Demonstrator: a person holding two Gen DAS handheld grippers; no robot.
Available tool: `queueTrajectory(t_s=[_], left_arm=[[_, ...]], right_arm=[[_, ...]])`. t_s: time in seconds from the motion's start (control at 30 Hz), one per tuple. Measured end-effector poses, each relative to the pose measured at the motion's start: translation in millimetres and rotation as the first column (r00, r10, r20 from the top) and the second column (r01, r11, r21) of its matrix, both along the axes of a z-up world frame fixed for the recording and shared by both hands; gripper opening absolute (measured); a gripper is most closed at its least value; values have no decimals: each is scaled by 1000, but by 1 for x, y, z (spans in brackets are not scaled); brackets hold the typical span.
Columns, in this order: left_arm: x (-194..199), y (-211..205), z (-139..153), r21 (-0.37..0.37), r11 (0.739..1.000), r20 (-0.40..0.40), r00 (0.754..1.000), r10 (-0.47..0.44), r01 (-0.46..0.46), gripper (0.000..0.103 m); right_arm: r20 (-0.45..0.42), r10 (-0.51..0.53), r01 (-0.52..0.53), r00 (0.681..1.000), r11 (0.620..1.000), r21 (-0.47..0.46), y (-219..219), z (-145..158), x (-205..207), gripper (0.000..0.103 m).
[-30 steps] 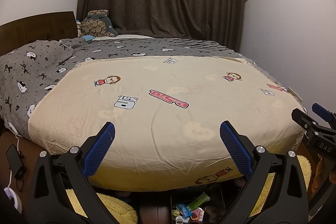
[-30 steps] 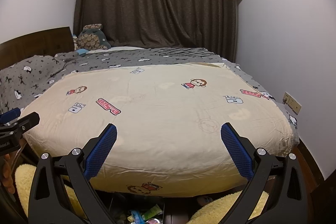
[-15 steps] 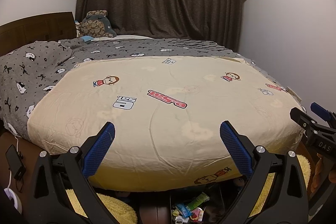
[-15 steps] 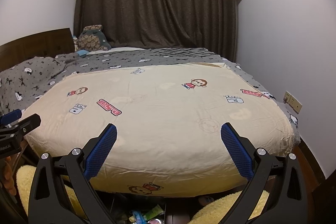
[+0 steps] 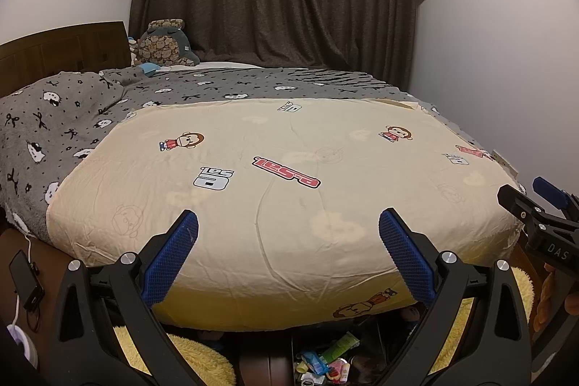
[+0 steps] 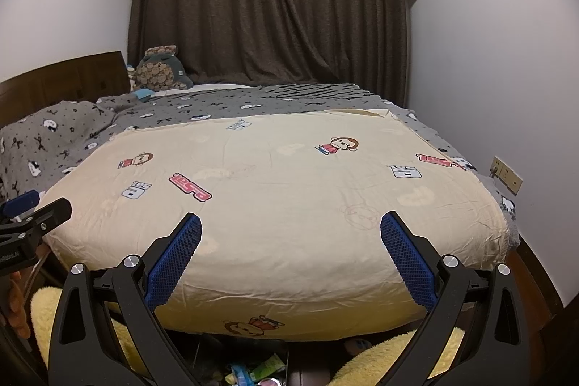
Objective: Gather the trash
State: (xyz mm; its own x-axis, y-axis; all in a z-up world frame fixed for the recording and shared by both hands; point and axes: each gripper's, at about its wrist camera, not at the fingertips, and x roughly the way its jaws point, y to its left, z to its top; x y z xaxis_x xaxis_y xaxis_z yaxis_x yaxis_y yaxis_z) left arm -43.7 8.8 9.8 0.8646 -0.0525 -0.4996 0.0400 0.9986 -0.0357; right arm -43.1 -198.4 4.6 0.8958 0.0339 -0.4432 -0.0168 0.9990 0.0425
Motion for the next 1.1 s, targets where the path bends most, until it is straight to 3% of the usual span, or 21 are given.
queueTrajectory(t_s=[1.1], left_arm=[[0,-1,4,-9,1000,8,1000,-8,8,95]], right_arm=[[4,-8,8,1000,1000,6,3,1,-2,99]])
